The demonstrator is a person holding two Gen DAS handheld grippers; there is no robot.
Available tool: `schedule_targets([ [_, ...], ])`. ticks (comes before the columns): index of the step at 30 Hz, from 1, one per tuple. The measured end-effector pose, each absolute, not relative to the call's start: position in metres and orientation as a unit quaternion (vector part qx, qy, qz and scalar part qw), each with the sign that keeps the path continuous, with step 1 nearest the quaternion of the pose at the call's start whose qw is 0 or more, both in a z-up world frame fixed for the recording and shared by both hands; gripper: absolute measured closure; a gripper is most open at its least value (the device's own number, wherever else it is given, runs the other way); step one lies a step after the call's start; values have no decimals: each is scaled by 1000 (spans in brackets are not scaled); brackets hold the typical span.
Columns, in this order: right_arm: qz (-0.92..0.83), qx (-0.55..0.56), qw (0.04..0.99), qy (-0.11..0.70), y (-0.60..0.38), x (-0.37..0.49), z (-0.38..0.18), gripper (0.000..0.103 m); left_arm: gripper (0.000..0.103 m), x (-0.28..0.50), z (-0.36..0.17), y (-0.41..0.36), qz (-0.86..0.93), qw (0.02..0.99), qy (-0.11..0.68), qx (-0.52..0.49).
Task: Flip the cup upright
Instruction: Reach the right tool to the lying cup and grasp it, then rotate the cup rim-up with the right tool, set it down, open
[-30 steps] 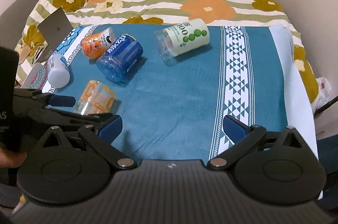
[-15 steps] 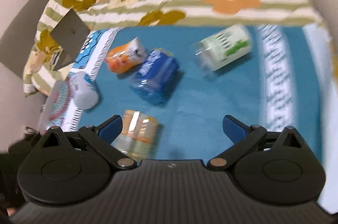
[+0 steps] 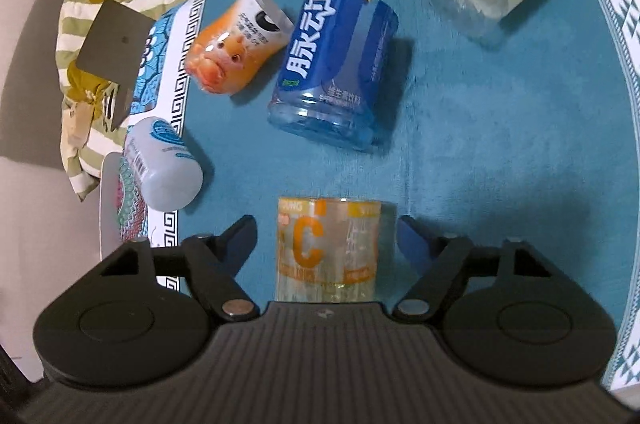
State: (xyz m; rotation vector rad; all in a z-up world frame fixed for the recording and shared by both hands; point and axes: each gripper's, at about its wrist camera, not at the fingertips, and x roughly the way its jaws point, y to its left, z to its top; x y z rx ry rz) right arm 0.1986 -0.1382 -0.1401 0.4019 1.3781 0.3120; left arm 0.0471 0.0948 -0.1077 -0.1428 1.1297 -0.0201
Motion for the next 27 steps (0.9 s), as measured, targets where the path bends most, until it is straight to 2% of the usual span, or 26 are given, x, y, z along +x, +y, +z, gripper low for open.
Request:
schedule_targets([
  [6, 135, 199, 734, 635, -139, 200, -149, 29, 0, 47, -110, 99, -14, 840, 538, -71],
  [17, 137, 214, 767, 590, -148, 184, -125, 31, 0, 50, -102, 101, -21, 844, 532, -62],
  [19, 132, 209, 796, 552, -152, 172, -109, 31, 0, 50, -99, 101, -23, 846, 529, -61],
  [22, 112, 162, 870, 452, -150, 145, -89, 31, 0, 53, -99, 101, -28, 846, 529, -64],
  [27, 44, 91, 945, 311, -132, 104, -100, 31, 0, 59, -105, 100, -44, 843, 534, -55],
])
